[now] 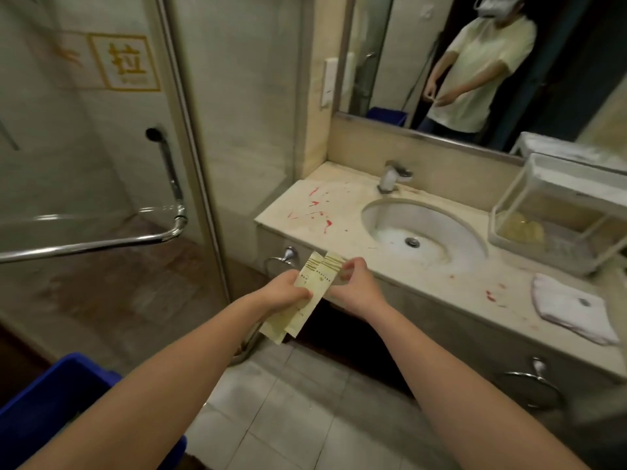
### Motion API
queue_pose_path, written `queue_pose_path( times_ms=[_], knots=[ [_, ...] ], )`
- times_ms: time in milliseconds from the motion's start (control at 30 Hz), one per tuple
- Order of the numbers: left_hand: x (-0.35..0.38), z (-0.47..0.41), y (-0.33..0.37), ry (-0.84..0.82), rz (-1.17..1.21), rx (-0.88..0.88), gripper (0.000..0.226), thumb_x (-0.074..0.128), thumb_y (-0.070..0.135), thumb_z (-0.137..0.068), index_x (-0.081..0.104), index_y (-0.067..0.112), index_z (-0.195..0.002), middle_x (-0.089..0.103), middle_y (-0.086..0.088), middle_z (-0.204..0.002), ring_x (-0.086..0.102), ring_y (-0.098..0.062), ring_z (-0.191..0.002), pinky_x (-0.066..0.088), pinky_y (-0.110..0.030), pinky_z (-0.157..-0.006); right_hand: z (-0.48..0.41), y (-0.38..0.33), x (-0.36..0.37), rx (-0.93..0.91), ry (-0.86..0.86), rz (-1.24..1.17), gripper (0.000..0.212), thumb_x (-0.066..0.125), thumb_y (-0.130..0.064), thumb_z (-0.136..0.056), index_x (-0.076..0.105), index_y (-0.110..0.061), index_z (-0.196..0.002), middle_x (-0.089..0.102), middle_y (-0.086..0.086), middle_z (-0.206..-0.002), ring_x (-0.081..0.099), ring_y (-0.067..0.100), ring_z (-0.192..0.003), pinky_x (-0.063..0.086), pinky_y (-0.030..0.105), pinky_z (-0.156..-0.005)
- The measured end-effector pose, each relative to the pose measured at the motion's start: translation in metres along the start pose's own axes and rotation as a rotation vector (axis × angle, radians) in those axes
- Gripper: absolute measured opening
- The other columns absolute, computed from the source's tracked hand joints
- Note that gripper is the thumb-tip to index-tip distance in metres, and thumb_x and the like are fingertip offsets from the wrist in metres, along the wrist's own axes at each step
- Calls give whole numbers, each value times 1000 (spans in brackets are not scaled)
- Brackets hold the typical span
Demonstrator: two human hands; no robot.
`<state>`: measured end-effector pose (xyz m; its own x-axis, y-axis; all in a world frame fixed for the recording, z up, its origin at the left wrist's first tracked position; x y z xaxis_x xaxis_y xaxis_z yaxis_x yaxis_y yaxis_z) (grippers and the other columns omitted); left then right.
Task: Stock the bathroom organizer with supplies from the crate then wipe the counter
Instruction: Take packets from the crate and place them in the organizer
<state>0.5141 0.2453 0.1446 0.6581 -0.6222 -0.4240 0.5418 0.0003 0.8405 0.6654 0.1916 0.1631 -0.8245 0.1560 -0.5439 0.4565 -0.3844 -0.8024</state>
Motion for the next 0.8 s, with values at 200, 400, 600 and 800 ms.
queue_pose_path(
  times_ms=[200,400,600,800],
  knots=[
    [37,-23,56,-101,-89,32,11,54,17,-87,60,19,-96,63,3,-86,60,-9,-73,47,-19,-56,7,-2,-71,-343,109,561,55,63,-15,-74,42,-30,-123,33,-10,-147,29,14,-137,41,33,-96],
    [75,-39,104,-279,-204,91,13,52,20,-83,60,13,-90,54,-4,-83,51,-16,-70,41,-27,-62,10,14,-113,-389,105,648,55,65,-15,-71,44,-30,-120,44,-8,-137,34,17,-136,40,31,-94],
    [115,-65,141,-438,-313,160,24,49,32,-68,53,13,-81,47,-6,-84,43,-19,-73,35,-31,-67,9,38,-156,-330,130,647,31,60,-9,-67,47,-30,-85,52,-15,-96,48,13,-94,34,25,-60],
    [169,-117,175,-576,-395,274,35,61,38,-67,59,15,-93,55,-1,-84,50,-16,-74,40,-28,-66,-11,72,-210,-124,161,601,21,63,-15,-67,54,-30,-77,52,-13,-85,52,12,-81,36,27,-57]
  ],
)
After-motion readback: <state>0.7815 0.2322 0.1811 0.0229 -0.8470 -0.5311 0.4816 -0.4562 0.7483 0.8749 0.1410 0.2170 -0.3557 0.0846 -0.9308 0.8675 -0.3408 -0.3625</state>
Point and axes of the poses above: each hand's wrist, its own z-axis away from the middle knuckle, its own x-axis out of the palm, y = z × x, the point moved 6 cm from there along -z, towards the middle knuckle
